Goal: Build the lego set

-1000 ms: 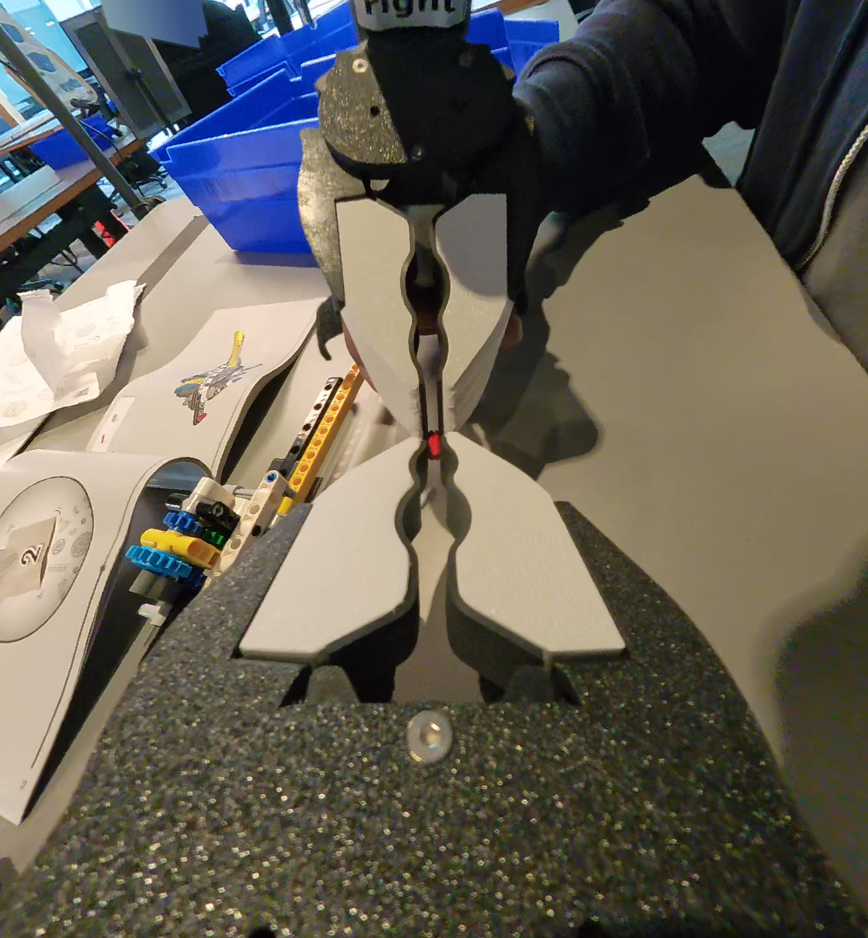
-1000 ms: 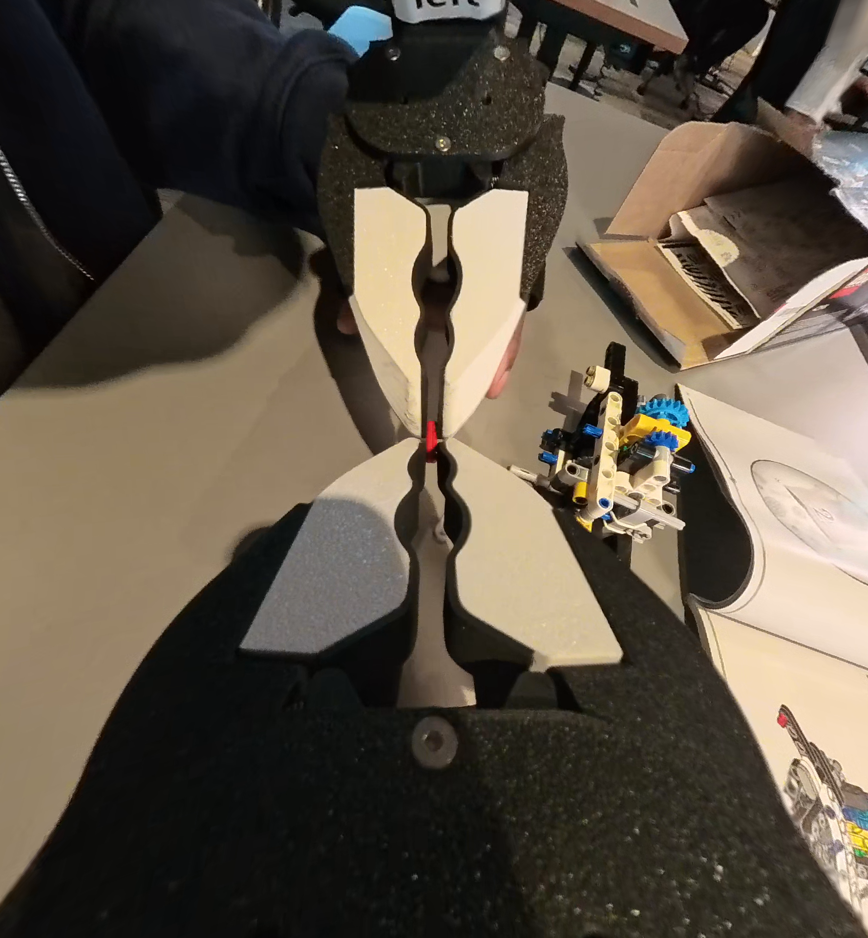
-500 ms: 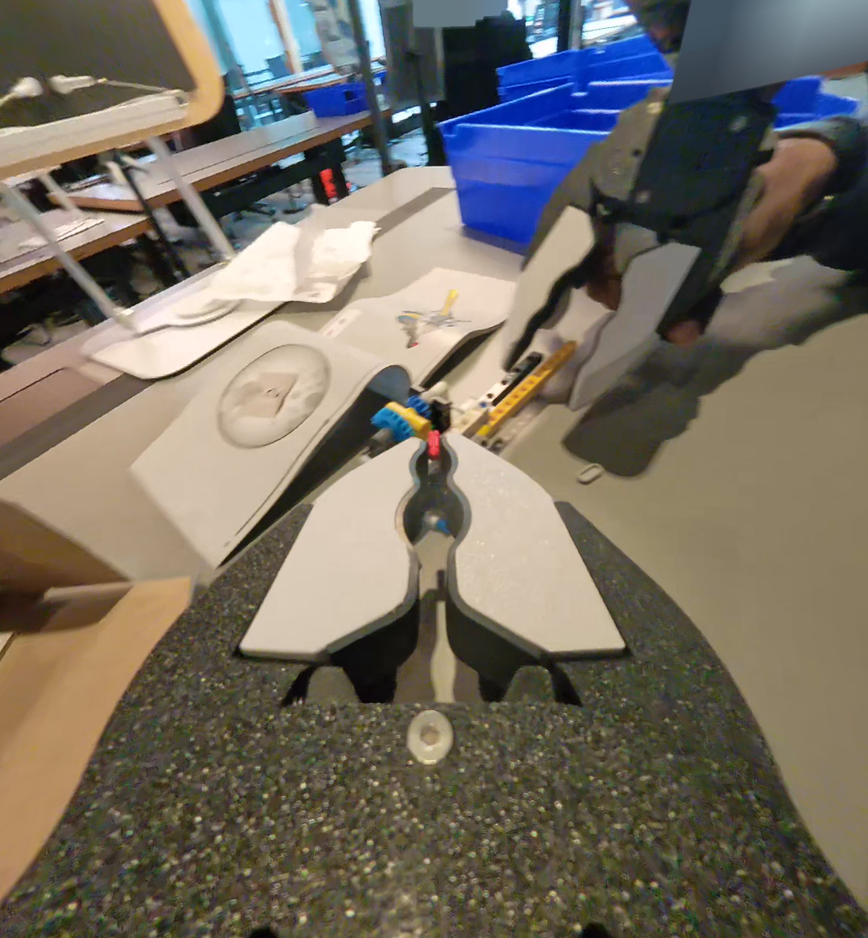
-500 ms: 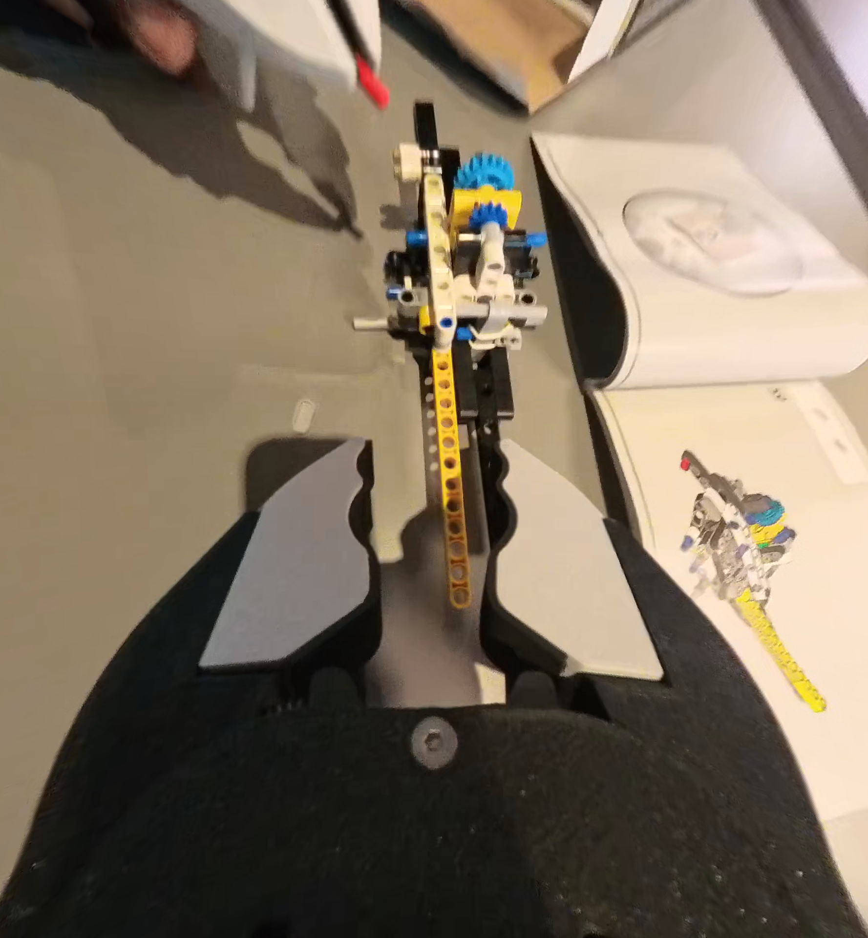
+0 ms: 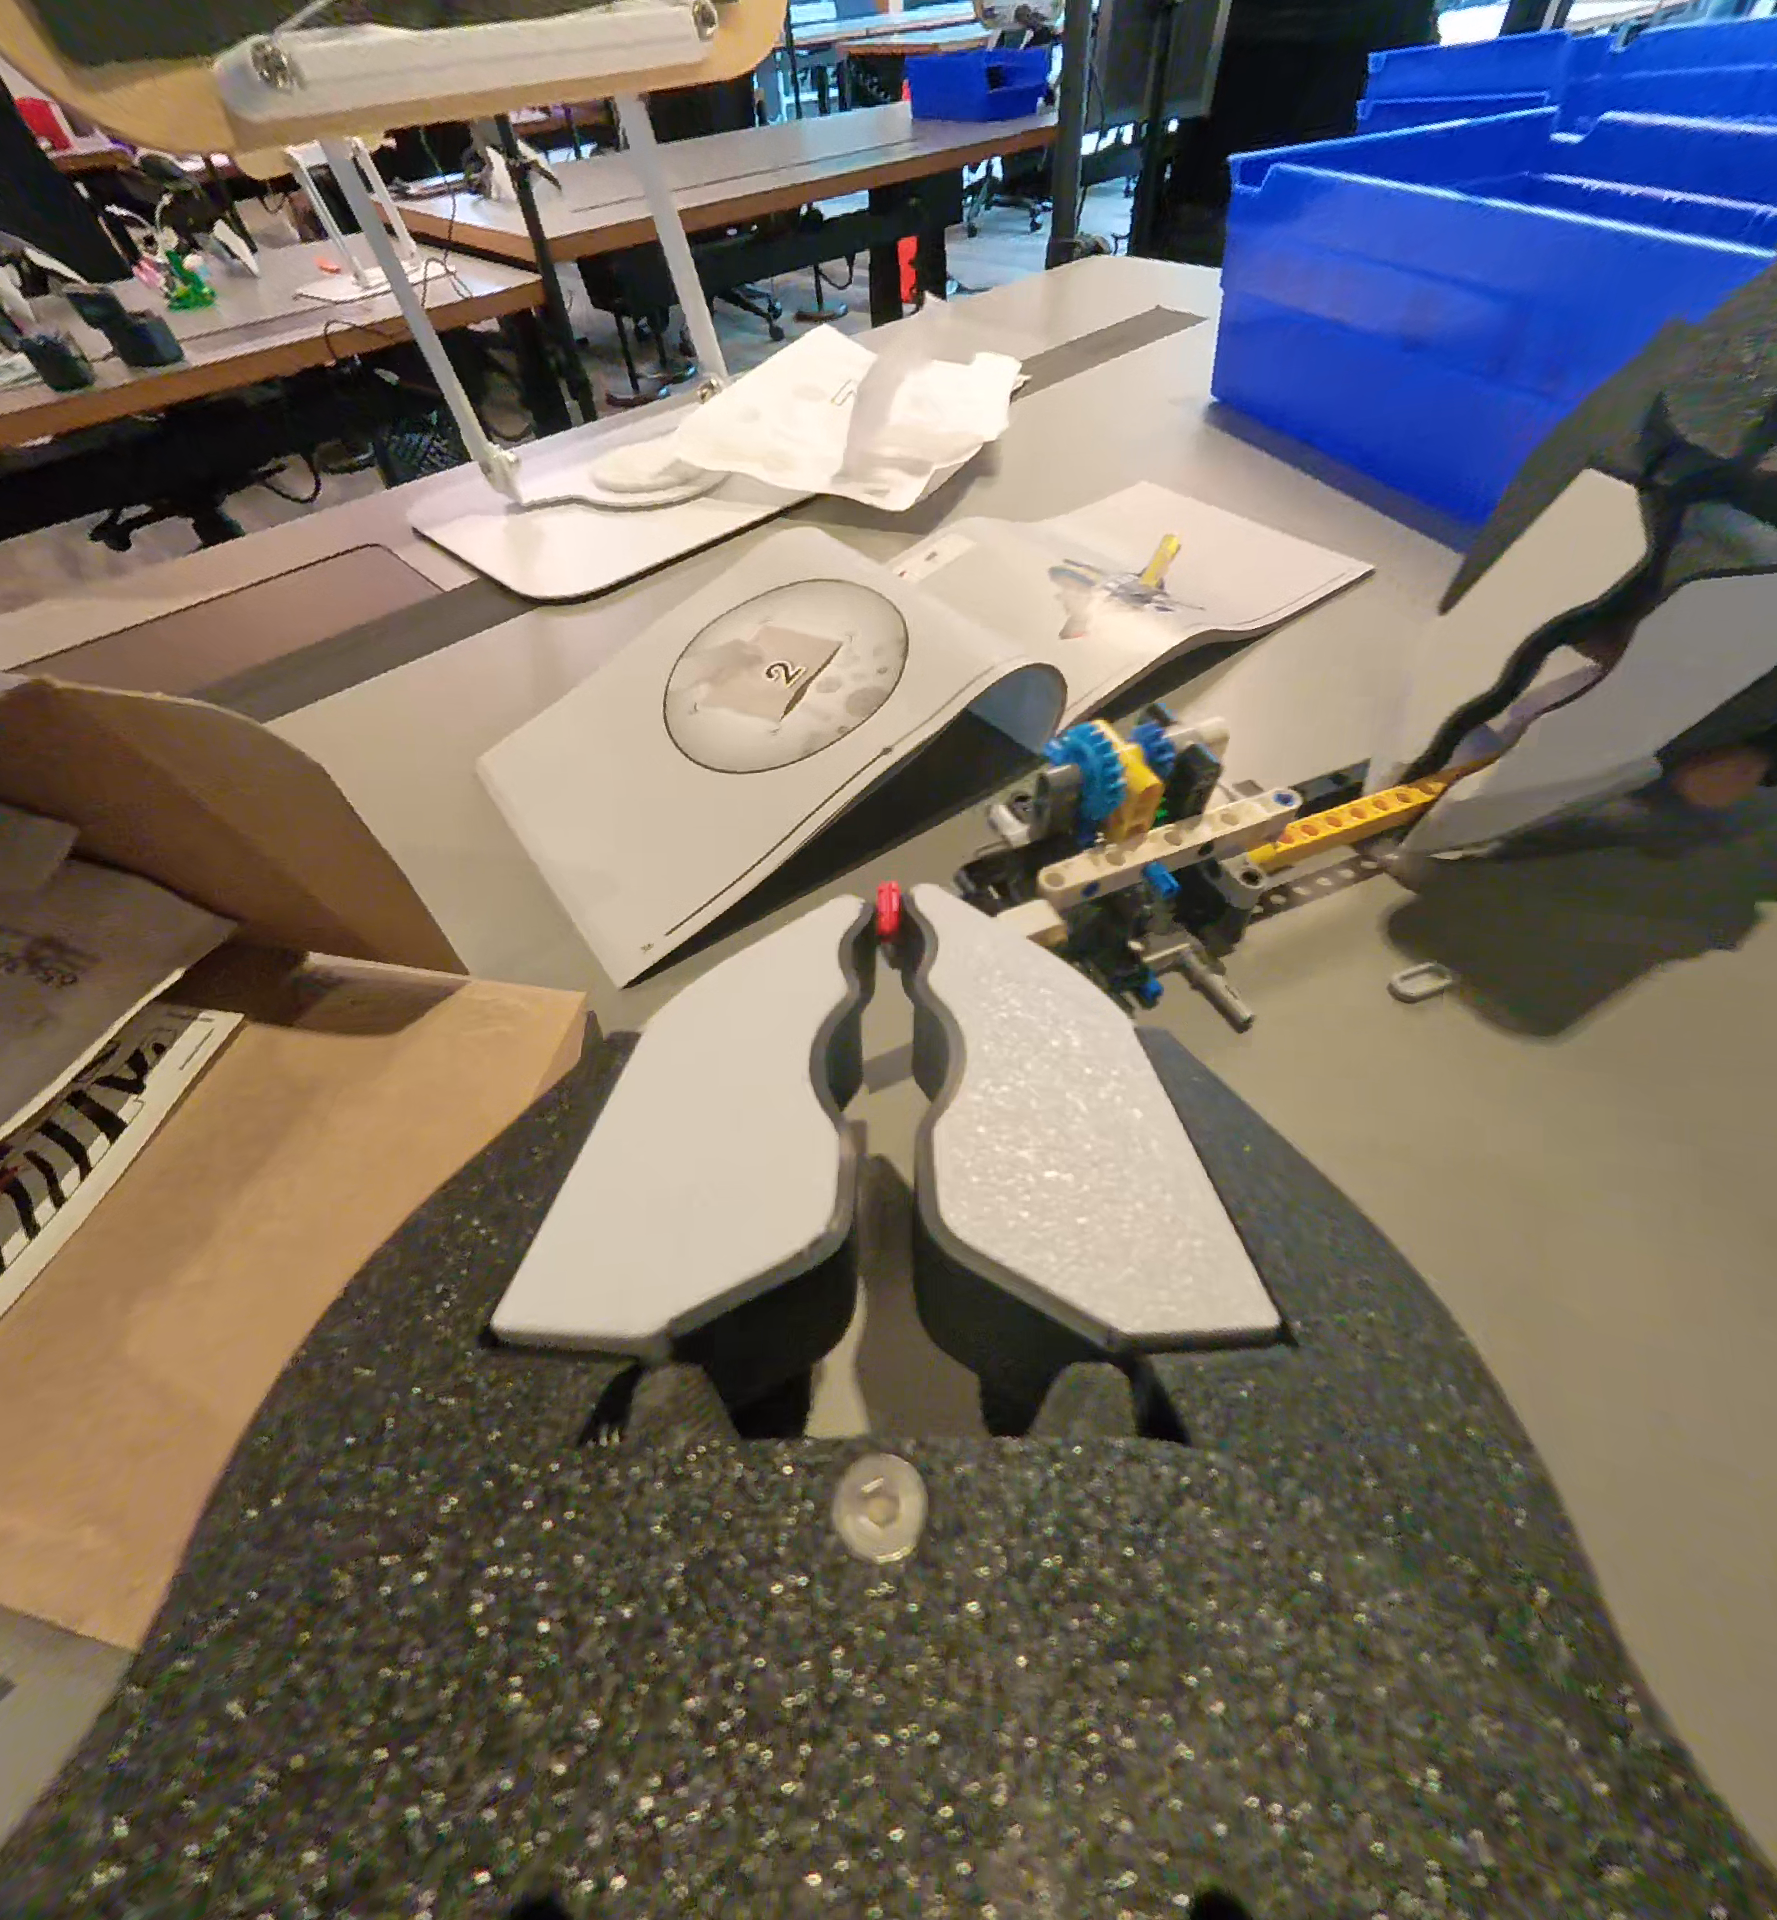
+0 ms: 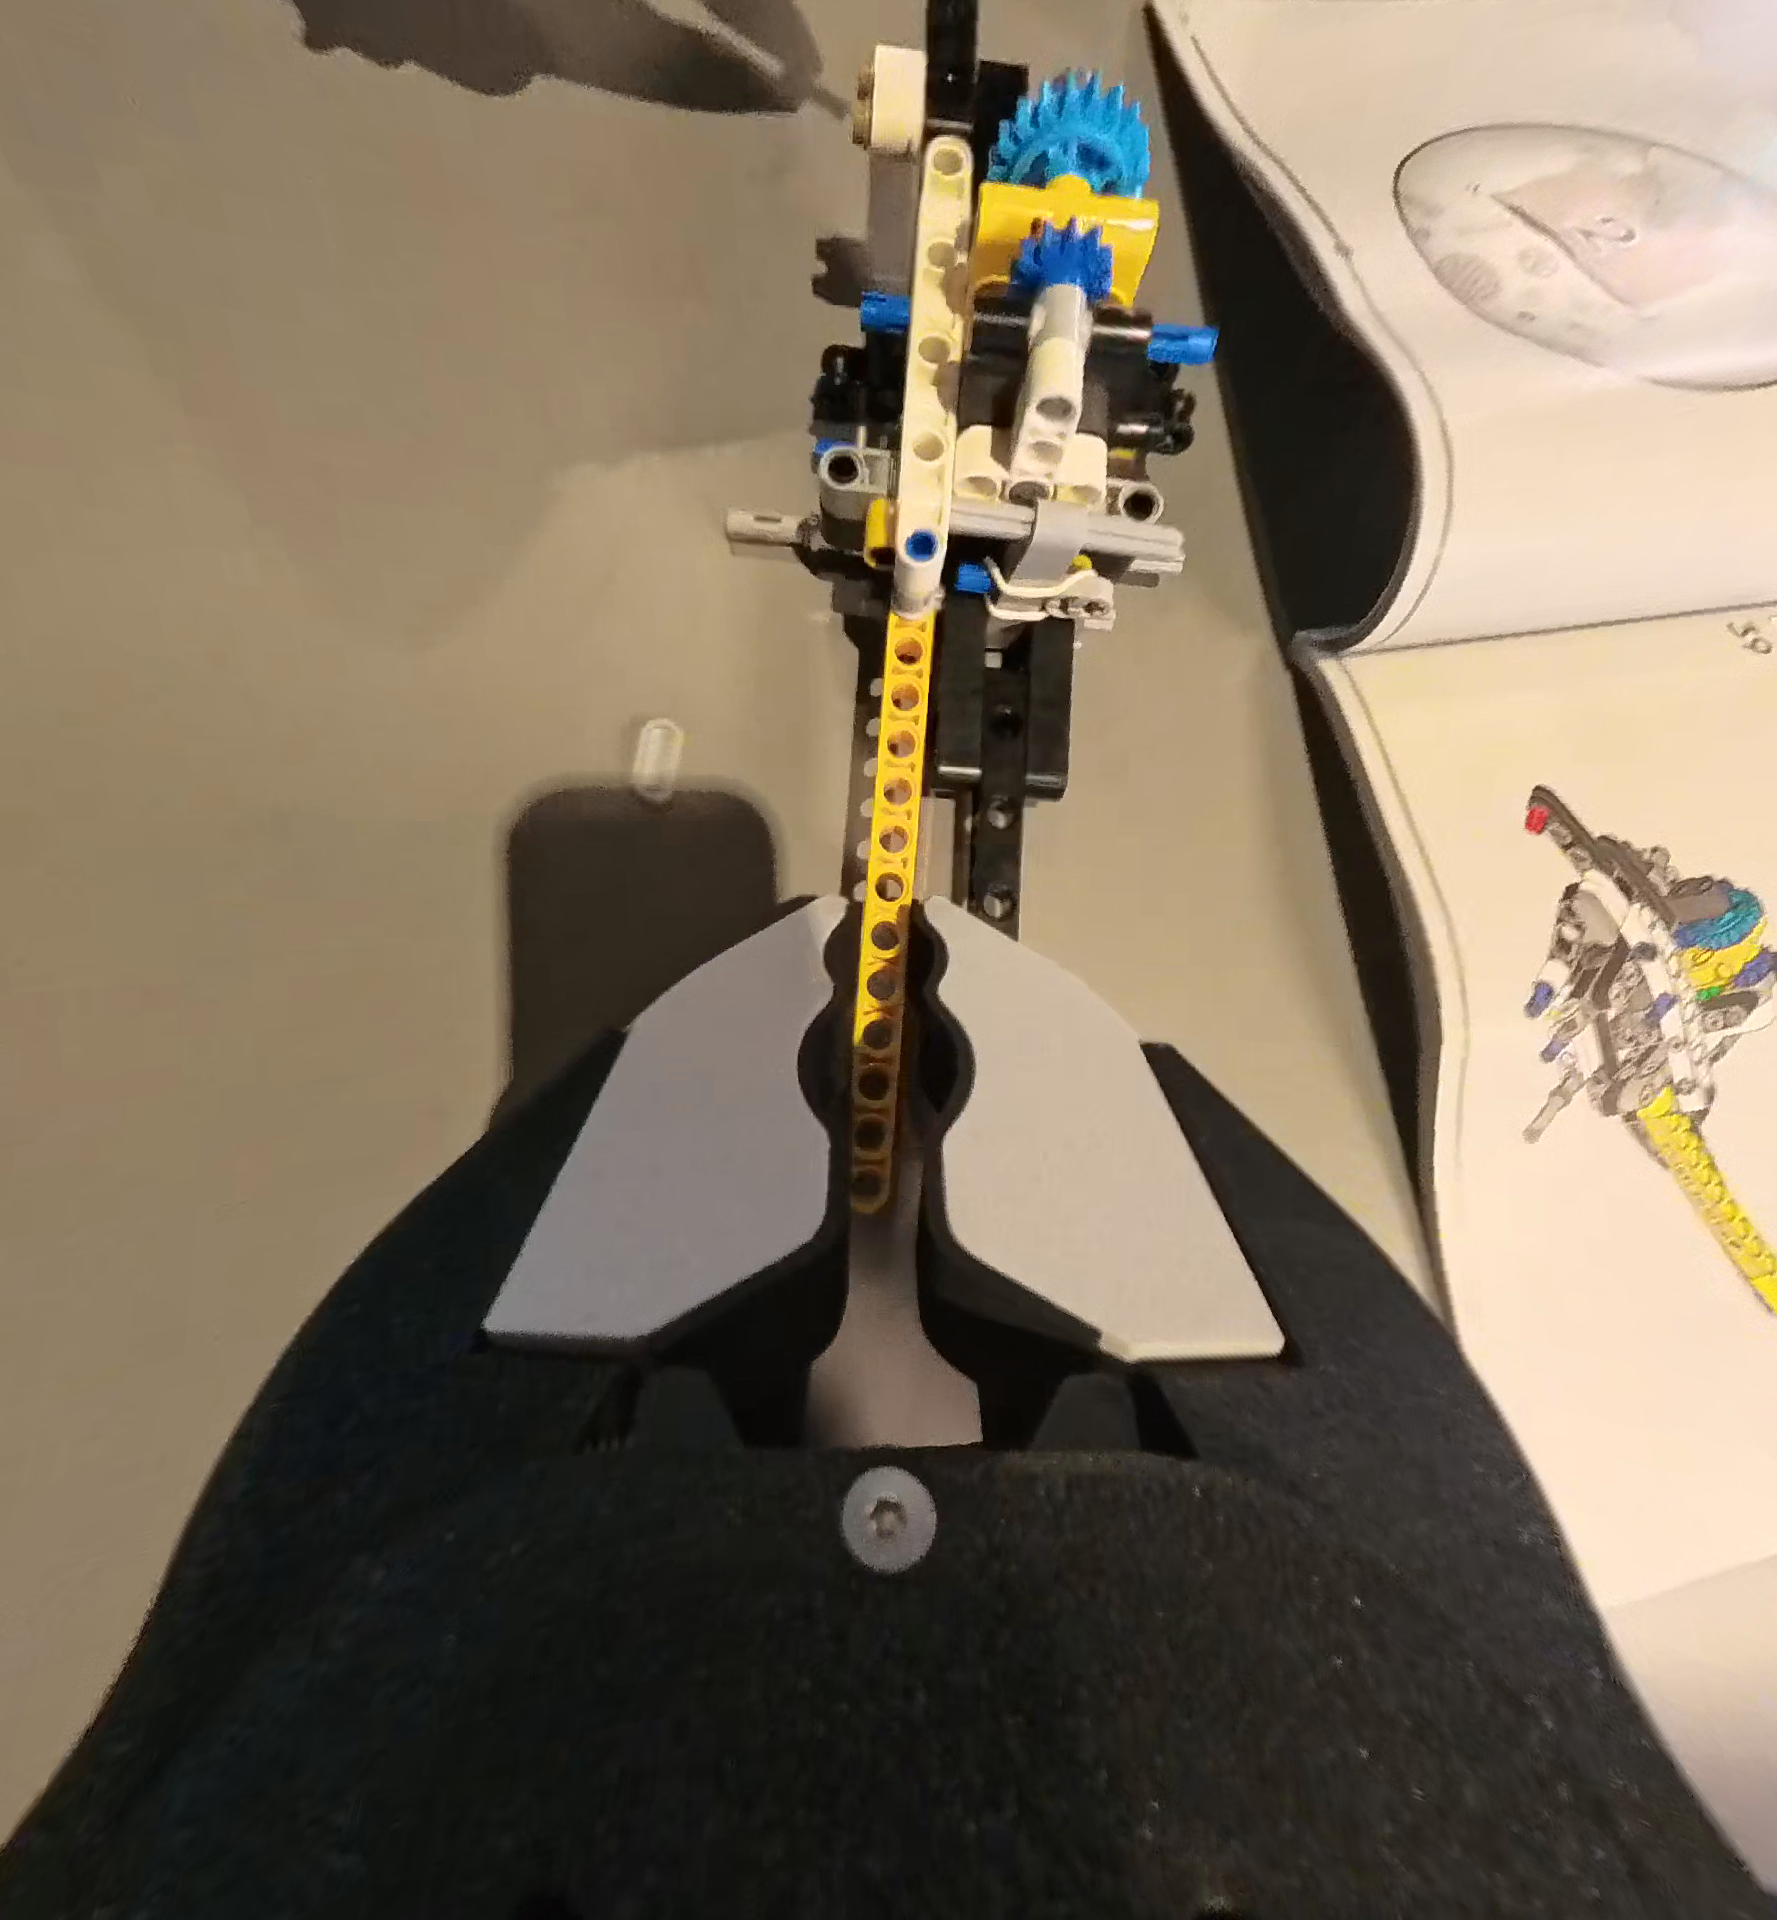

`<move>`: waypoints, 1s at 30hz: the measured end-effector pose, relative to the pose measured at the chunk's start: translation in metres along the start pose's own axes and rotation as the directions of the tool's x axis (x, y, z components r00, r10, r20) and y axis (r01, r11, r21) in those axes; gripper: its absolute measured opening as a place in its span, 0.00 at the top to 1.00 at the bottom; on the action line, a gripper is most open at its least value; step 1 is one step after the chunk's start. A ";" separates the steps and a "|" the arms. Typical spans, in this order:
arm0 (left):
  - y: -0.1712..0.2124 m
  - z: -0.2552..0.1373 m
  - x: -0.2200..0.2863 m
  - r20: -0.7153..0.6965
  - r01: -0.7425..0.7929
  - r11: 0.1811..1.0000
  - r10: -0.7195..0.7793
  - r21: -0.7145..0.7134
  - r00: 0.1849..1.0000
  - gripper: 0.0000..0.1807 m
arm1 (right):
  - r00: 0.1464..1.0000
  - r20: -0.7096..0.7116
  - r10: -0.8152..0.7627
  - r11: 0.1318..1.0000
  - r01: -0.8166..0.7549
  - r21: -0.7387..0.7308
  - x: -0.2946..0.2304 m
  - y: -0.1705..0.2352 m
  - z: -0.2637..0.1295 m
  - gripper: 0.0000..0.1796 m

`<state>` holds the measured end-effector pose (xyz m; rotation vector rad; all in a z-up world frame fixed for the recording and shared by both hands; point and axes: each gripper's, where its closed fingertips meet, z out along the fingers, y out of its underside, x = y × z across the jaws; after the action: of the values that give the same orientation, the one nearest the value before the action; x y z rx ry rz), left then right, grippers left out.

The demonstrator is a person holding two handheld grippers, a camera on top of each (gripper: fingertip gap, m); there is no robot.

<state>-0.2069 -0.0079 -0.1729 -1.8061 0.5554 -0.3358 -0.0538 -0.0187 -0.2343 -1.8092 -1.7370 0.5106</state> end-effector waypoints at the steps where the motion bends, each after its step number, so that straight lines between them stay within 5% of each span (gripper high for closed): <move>1: 0.000 0.000 0.000 0.000 -0.001 1.000 0.001 0.000 1.000 0.98 | 1.000 0.008 0.019 1.000 -0.019 0.000 -0.003 0.002 -0.001 0.96; 21: 0.003 0.008 0.027 -0.079 -0.036 0.999 0.033 -0.033 0.996 0.98 | 0.927 -0.066 0.368 0.929 -0.365 0.063 -0.047 0.049 -0.045 0.95; 30: 0.005 0.011 0.040 -0.128 -0.062 0.997 0.055 -0.051 0.990 0.98 | 0.952 -0.035 0.305 0.949 -0.300 0.099 -0.046 0.022 -0.065 0.85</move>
<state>-0.1682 -0.0213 -0.1829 -1.8262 0.7110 -0.4003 0.0009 -0.0734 -0.2041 -2.0139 -1.3834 0.6522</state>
